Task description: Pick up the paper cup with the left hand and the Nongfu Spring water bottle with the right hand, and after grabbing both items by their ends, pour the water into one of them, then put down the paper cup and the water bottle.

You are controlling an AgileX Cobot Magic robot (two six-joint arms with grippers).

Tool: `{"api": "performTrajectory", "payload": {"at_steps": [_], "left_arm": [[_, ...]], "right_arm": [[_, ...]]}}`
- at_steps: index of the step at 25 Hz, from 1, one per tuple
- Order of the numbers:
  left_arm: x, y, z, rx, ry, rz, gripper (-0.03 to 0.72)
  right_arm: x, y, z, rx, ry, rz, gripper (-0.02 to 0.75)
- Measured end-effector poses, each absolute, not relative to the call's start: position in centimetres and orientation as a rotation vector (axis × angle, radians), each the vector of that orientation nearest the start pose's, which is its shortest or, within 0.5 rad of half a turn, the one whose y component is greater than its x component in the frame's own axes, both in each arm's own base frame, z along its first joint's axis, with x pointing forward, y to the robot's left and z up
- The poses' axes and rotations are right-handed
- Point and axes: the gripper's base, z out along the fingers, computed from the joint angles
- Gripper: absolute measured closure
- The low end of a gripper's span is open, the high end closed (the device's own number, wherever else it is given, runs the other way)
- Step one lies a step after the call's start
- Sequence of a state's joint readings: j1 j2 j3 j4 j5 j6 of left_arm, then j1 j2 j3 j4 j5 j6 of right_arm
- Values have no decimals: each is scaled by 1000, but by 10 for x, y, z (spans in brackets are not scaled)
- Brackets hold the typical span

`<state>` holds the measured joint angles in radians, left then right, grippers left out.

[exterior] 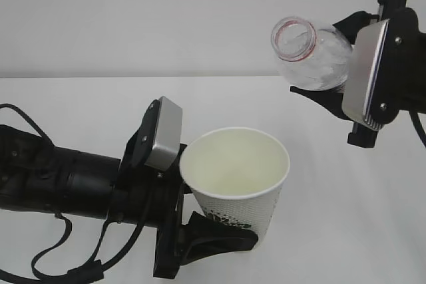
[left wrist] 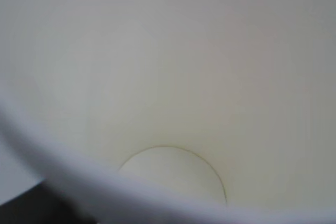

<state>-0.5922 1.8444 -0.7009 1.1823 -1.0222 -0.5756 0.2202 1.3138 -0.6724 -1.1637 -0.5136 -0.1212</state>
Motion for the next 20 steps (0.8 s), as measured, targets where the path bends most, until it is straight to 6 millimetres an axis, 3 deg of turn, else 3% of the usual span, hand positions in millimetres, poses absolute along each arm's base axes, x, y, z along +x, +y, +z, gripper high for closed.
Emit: {"api": "performTrajectory", "payload": {"at_steps": [20], "left_arm": [[198,-242,152,1426,1442,-1158,154]], "right_arm": [[249,102,269,-1533,1028,-305,253]]}}
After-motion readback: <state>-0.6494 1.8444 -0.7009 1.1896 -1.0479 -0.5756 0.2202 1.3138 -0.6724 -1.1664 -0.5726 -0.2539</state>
